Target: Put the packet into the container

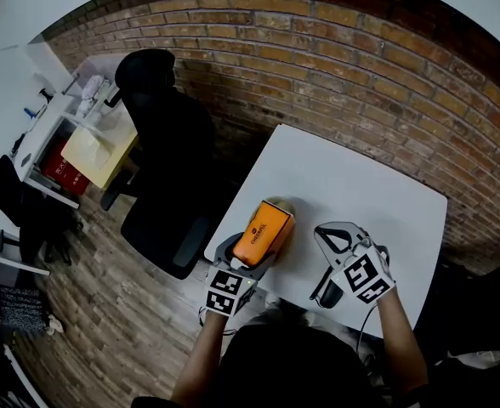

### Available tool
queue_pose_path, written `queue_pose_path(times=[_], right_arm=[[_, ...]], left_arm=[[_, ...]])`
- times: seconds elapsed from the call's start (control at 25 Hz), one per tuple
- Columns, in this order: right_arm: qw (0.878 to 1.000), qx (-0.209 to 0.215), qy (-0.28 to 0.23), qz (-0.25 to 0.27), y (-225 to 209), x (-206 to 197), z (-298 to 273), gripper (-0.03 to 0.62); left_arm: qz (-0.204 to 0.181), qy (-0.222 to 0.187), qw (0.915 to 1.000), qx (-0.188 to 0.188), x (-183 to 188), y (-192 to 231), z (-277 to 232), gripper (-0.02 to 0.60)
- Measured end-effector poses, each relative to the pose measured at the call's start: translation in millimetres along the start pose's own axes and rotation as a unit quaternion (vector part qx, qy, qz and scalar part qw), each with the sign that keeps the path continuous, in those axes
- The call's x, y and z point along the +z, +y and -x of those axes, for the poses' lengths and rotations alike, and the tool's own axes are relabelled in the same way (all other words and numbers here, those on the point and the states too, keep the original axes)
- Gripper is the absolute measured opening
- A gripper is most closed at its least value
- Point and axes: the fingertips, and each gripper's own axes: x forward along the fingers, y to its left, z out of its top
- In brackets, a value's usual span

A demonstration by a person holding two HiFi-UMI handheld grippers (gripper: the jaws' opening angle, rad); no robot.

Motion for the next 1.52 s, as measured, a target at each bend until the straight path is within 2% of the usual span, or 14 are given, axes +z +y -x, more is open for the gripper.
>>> queue_pose_path(times=[0.24, 0.4, 0.76, 0.88, 1.28, 1.52], right_arm=[[0.998, -0.027, -0.046, -0.045, 3.1, 3.5, 2.3, 0.003], [0.997, -0.018, -0.043, -0.057, 11.9, -2.7, 0.1, 0.003], [0.998, -0.005, -0.025, -0.058, 21.3, -17.3, 4.6, 0.003], [0.998, -0.003, -0.023, -0.059, 20.9, -18.9, 7.4, 0.003], [0.997, 0.013, -0.023, -0.068, 29.5, -22.0, 8.4, 0.003], [0.997, 0.024, -0.027, -0.074, 35.3, -22.6, 2.3, 0.003]], left_arm=[[-0.004, 0.014, 0.999, 0.043, -10.9, 3.8, -14.8, 0.364], [0.001, 0.031, 0.9964, 0.079, -22.1, 9.1, -26.6, 0.364], [0.03, 0.071, 0.9907, 0.112, -40.2, 11.2, -53.3, 0.364], [0.039, 0.079, 0.9889, 0.119, -43.9, 13.7, -60.4, 0.364], [0.022, 0.111, 0.9851, 0.129, -55.6, 12.5, -65.8, 0.364], [0.033, 0.114, 0.9842, 0.131, -59.6, 12.2, -75.7, 0.364]])
